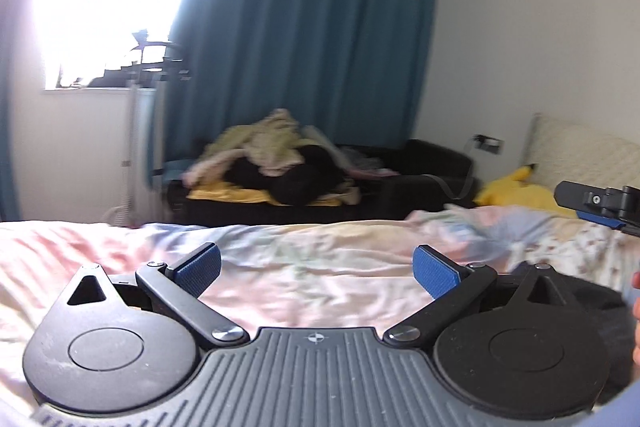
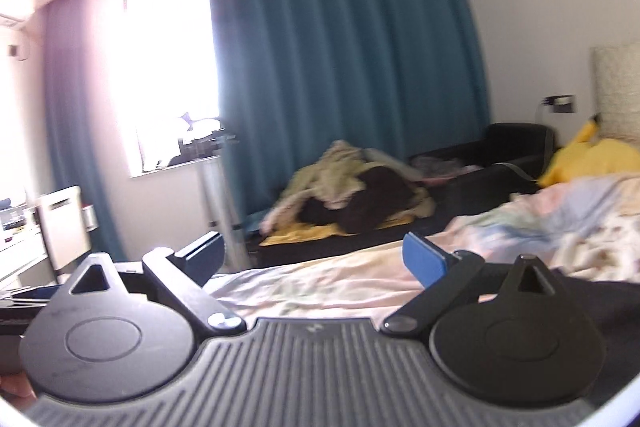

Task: Fold clothes

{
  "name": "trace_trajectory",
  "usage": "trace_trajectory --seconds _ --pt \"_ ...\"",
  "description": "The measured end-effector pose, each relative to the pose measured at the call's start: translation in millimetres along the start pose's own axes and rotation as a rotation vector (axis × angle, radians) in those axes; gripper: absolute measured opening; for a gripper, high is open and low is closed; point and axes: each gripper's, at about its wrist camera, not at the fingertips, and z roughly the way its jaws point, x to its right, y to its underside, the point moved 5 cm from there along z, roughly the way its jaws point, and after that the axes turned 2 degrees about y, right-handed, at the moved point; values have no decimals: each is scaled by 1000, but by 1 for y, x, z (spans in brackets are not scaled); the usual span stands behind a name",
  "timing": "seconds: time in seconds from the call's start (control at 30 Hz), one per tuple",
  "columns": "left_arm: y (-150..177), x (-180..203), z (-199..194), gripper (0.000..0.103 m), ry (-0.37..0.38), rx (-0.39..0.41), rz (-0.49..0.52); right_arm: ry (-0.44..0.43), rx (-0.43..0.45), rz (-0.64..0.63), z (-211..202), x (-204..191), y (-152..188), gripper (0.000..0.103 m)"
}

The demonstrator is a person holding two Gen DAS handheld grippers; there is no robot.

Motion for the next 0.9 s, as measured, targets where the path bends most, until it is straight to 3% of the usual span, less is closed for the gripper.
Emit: trace_trajectory --seconds 0.13,0.23,0.33,0.57,0.7,0.9 --pt "13 -24 -19 102 -155 15 45 -83 5 -87 11 -52 14 96" --pt "23 -28 -32 102 -202 38 41 -135 22 -97 17 -75 27 98" --pt "28 -31 -41 102 -212 35 14 -140 15 -105 26 -79 46 103" --pt "50 -30 -46 102 -145 -19 -23 -97 -32 -106 39 -61 81 103" --pt "56 -32 -42 102 -179 -20 -43 -110 -54 -159 48 -66 98 103" --pt "56 -41 -43 102 -187 7 -104 -127 -92 -106 51 -66 101 103"
